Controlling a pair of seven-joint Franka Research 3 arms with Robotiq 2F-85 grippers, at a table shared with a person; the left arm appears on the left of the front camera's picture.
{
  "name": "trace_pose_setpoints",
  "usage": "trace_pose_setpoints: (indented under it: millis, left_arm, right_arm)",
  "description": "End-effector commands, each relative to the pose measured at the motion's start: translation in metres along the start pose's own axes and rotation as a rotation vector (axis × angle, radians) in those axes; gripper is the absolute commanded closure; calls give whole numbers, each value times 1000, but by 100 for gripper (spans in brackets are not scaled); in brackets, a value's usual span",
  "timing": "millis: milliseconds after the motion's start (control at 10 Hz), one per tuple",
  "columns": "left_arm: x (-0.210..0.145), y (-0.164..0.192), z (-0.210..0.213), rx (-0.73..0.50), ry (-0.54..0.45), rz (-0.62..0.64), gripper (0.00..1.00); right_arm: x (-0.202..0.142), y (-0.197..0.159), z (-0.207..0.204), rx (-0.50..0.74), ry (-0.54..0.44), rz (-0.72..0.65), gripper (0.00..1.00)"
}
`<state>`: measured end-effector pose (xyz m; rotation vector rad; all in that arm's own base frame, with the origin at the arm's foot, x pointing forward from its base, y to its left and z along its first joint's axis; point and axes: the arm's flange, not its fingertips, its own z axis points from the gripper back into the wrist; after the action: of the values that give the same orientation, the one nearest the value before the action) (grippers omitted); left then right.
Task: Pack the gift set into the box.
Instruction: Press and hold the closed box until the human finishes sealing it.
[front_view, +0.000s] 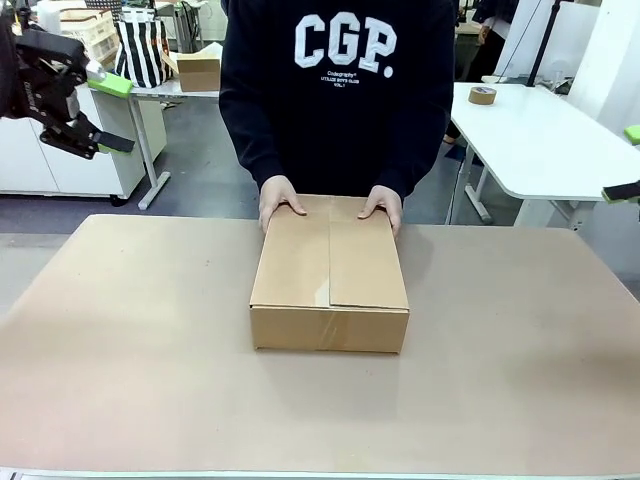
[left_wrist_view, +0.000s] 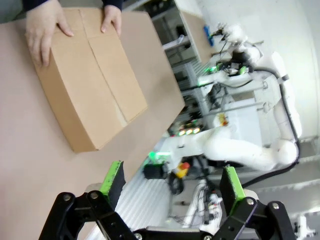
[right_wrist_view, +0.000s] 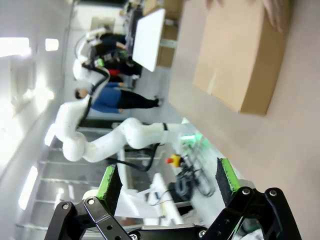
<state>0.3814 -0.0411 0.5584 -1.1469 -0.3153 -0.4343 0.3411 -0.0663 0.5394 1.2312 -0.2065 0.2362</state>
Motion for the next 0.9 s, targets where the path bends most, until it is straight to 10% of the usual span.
trace_pose_setpoints:
  millis: [0, 400, 600, 800]
  left_arm:
    - [28, -2, -33, 209, 75, -373, 0]
    - [42, -7, -97, 386, 26, -1091, 0]
    - [47, -17, -109, 255, -18, -1151, 0]
    - [51, -18, -112, 206, -4, -1142, 0]
  right_arm:
    - [38, 24, -44, -78, -110, 369, 0]
    - [62, 46, -137, -155, -176, 966, 0]
    - [59, 39, -176, -504, -344, 1149, 0]
    - [59, 18, -205, -487, -122, 1092, 0]
